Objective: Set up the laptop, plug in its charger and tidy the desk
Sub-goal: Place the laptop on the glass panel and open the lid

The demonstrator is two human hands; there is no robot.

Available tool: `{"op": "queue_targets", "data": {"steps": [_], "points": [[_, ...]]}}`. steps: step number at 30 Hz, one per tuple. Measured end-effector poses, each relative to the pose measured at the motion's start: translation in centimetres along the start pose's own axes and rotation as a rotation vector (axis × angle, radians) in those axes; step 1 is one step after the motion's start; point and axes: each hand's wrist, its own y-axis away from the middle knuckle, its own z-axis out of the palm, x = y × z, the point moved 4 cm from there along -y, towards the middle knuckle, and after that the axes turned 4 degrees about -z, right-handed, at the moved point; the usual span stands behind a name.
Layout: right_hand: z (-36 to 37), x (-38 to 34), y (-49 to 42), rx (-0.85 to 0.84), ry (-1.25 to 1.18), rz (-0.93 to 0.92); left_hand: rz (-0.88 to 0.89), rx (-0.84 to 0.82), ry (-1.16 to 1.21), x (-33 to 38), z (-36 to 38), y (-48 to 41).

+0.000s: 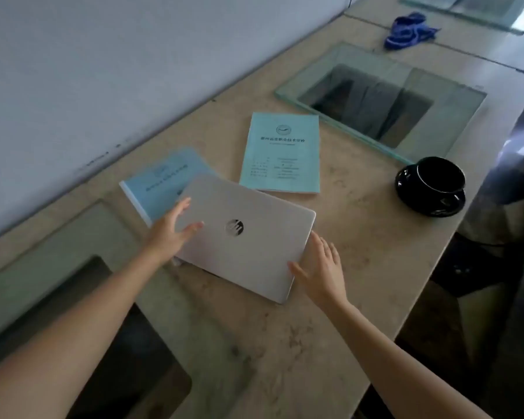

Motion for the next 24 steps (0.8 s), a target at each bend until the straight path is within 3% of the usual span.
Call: {"op": "queue_targets", "data": {"steps": [6,11,16,24], "points": [[2.5,-0.3,-1.0,-0.068,-0.093,0.129,-0.224,-0.048,-0.12,-2.8,0.3,-3.5],[2.5,-2.4,-1.9,-0.015,-0.411,0.244,-0.332,-0.026,-0.057,-4.9,1.0,-4.3],[1.9,-2.8,-3.8,0.011,-0.764,0.51,-0.573,0.045,0.291,-5.6,0.5,-5.1],[2.1,-3.1,-3.3,0.073,-0.697,0.463,-0.655,0.174,0.54,-6.9,2.4,-0.7]]}}
